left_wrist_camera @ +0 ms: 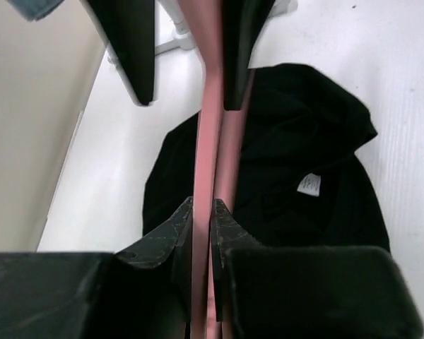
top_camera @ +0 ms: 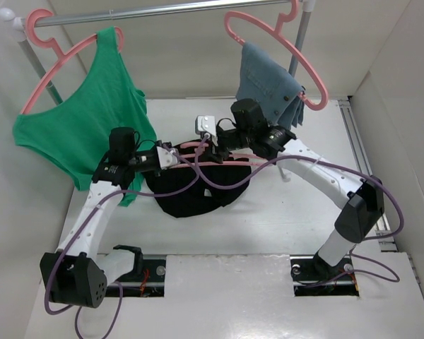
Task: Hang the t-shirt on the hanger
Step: Place tshirt on hanger
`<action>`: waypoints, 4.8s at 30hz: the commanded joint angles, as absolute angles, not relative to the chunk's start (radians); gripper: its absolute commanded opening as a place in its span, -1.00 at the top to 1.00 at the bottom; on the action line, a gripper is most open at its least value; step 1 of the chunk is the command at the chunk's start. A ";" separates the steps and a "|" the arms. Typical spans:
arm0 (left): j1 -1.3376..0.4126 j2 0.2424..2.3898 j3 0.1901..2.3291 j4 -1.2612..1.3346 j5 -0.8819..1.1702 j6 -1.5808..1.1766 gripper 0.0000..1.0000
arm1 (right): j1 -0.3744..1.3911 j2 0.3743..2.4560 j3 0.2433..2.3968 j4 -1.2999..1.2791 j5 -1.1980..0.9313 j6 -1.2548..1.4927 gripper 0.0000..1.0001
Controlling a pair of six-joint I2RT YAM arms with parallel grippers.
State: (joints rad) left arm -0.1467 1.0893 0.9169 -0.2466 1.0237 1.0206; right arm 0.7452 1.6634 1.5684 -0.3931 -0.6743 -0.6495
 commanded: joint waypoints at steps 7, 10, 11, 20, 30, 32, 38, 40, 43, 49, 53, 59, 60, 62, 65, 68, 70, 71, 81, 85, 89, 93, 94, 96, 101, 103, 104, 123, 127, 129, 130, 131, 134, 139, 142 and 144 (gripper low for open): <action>-0.164 0.996 0.858 0.017 0.983 0.691 -1.00 | 0.666 1.585 1.402 -0.256 -0.618 -0.485 1.00; -0.164 0.963 0.799 0.178 0.850 0.459 -1.00 | 0.646 1.537 1.332 -0.268 -0.565 -0.460 1.00; -0.164 0.963 0.790 0.189 0.833 0.450 -1.00 | 0.646 1.523 1.318 -0.278 -0.540 -0.445 1.00; -0.474 1.178 0.813 -0.141 0.394 0.660 -0.45 | 0.627 1.298 1.178 -0.353 -0.239 -0.334 1.00; -0.474 1.379 0.825 -0.110 0.224 0.661 -0.16 | 0.627 1.236 1.189 -0.374 -0.249 -0.324 1.00; -0.474 1.391 0.825 -0.110 0.224 0.673 -0.14 | 0.627 1.226 1.189 -0.374 -0.249 -0.324 1.00; -0.474 1.379 0.850 -0.167 0.224 0.683 0.98 | 0.627 1.236 1.235 -0.416 -0.279 -0.363 1.00; -0.474 1.370 0.860 -0.196 0.247 0.683 1.00 | 0.627 1.246 1.235 -0.430 -0.313 -0.377 1.00; -0.474 1.361 0.861 -0.215 0.279 0.683 1.00 | 0.627 1.256 1.256 -0.440 -0.350 -0.387 1.00; -0.394 1.351 0.998 -0.262 0.343 0.601 1.00 | 0.646 1.247 1.293 -0.512 -0.481 -0.440 1.00; -0.368 1.362 1.121 -0.353 0.437 0.591 1.00 | 0.646 1.192 1.302 -0.578 -0.564 -0.465 1.00; -0.368 1.362 1.149 -0.353 0.477 0.594 1.00 | 0.664 1.128 1.226 -0.497 -0.696 -0.427 1.00; -0.368 1.362 1.149 -0.353 0.486 0.594 1.00 | 0.664 1.127 1.217 -0.476 -0.696 -0.426 1.00; -0.368 1.371 1.149 -0.353 0.495 0.594 1.00 | 0.664 1.137 1.216 -0.430 -0.730 -0.417 1.00; -0.368 1.371 1.167 -0.328 0.471 0.574 1.00 | 0.664 1.169 1.226 -0.419 -0.768 -0.417 1.00; -0.368 1.381 1.189 -0.310 0.460 0.554 1.00 | 0.664 1.224 1.226 -0.454 -0.816 -0.459 1.00; -0.368 1.381 1.189 -0.310 0.460 0.554 1.00 | 0.664 1.244 1.226 -0.477 -0.839 -0.478 1.00; -0.368 1.381 1.189 -0.310 0.460 0.554 1.00 | 0.664 1.253 1.226 -0.491 -0.850 -0.479 1.00; -0.368 1.359 1.172 -0.365 0.543 0.551 1.00 | 0.673 1.215 1.172 -0.397 -0.608 -0.416 1.00; -0.368 1.339 1.183 -0.399 0.554 0.561 1.00 | 0.673 1.255 1.193 -0.350 -0.529 -0.416 1.00; -0.379 1.339 1.241 -0.399 0.584 0.551 1.00 | 0.683 1.311 1.193 -0.253 -0.601 -0.416 1.00; -0.388 1.353 1.349 -0.420 0.615 0.529 1.00 | 0.683 1.344 1.193 -0.166 -0.722 -0.434 1.00; -0.388 1.365 1.374 -0.420 0.615 0.529 1.00 | 0.683 1.344 1.206 -0.155 -0.753 -0.434 1.00; -0.388 1.376 1.440 -0.446 0.624 0.529 1.00 | 0.683 1.344 1.216 -0.146 -0.820 -0.443 1.00; -0.388 1.394 1.546 -0.529 0.724 0.554 1.00 | 0.683 1.325 1.226 -0.127 -0.839 -0.479 1.00; -0.397 1.404 1.589 -0.567 0.755 0.554 1.00 | 0.683 1.325 1.235 -0.098 -0.839 -0.479 1.00; -0.409 1.404 1.606 -0.583 0.774 0.554 1.00 | 0.670 1.325 1.235 -0.063 -0.839 -0.479 1.00; -0.362 1.373 1.663 -0.793 0.807 0.782 -0.28 | 0.583 1.467 1.207 0.089 -0.950 -0.468 1.00; -0.302 1.353 1.631 -0.793 0.776 0.923 -0.41 | 0.583 1.466 1.207 0.089 -0.971 -0.468 1.00; -0.279 1.353 1.606 -0.802 0.776 0.974 -0.50 | 0.583 1.466 1.207 0.089 -0.971 -0.468 1.00; -0.279 1.353 1.606 -0.840 0.763 1.065 -0.54 | 0.583 1.466 1.207 0.089 -0.971 -0.468 1.00; -0.279 1.364 1.595 -0.869 0.762 1.118 -0.54 | 0.583 1.466 1.207 0.089 -0.982 -0.468 1.00; -0.279 1.390 1.568 -0.916 0.762 1.253 -0.57 | 0.583 1.476 1.216 0.089 -0.991 -0.477 1.00; -0.279 1.417 1.459 -0.790 0.782 1.264 -0.72 | 0.583 1.485 1.226 0.089 -1.025 -0.477 1.00; -0.279 1.427 1.421 -0.707 0.805 1.264 -0.72 | 0.583 1.485 1.226 0.089 -1.025 -0.477 1.00; -0.267 1.427 1.420 -0.684 0.865 1.253 -0.72 | 0.583 1.485 1.226 0.089 -1.014 -0.477 1.00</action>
